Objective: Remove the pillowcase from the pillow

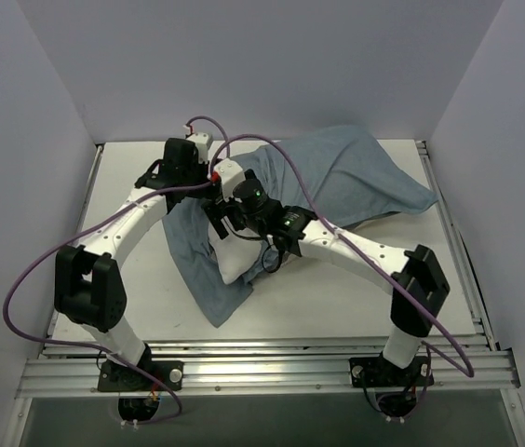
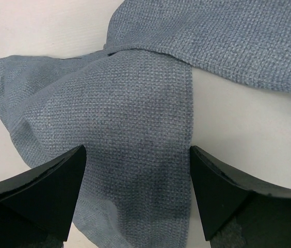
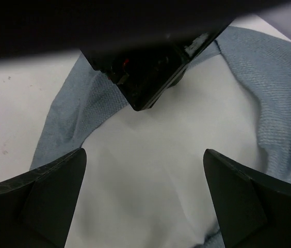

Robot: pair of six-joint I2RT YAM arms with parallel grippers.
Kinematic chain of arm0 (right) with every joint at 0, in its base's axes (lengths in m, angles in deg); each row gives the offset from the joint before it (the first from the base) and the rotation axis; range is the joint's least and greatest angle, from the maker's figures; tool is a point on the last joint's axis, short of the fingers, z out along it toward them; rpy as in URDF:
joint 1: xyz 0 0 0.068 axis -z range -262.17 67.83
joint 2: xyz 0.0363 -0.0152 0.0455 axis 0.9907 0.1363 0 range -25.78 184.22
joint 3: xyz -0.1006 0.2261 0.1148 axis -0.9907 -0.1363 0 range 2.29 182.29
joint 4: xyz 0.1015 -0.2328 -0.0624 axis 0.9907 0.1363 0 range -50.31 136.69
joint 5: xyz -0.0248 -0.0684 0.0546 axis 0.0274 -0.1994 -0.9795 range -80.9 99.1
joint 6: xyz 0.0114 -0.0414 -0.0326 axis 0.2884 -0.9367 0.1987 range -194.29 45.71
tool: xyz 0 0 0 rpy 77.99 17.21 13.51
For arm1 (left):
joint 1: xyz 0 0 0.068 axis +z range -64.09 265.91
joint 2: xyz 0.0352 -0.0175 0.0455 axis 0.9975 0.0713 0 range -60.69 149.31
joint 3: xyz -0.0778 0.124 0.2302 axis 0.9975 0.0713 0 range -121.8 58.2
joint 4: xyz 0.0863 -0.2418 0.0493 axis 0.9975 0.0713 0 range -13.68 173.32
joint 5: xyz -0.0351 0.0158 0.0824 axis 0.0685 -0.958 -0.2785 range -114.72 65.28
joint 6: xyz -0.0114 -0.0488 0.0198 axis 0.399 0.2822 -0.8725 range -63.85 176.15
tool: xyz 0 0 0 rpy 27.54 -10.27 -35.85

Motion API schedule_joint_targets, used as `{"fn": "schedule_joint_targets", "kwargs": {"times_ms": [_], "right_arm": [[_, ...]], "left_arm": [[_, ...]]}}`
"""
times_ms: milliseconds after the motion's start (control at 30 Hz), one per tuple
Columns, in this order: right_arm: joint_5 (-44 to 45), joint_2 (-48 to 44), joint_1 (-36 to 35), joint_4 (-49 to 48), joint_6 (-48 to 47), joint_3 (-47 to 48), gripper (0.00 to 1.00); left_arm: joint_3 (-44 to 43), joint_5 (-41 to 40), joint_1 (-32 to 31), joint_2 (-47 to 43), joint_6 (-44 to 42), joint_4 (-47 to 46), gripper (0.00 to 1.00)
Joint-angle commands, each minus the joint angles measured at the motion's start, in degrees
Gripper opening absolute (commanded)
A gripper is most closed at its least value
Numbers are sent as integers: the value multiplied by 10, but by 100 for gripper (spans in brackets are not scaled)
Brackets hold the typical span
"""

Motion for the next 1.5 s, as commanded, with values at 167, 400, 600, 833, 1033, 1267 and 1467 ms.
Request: {"fn": "schedule_joint_targets", "kwargs": {"times_ms": [167,400,600,833,1033,1267,1467], "right_arm": [[6,100,40,-70,-21,-57,91],[72,137,68,-103,13,-113,24],[59,88,83,-124,62,-172,0],[39,8,87,-94,113,-223,0],[32,-42,98,-15,164,-272,0],[21,-158,169,20,206,-349,0],[21,-224,198,48,208,-361,0]], "left_arm": [[-13,-4,16,29,-31,1,86],[2,-4,16,42,-28,4,83],[8,-22,15,55,-30,10,70],[2,-66,11,70,-23,18,39],[9,-177,14,70,-19,16,31],[6,-182,18,61,-6,26,29],[31,-142,18,22,33,26,29]]}}
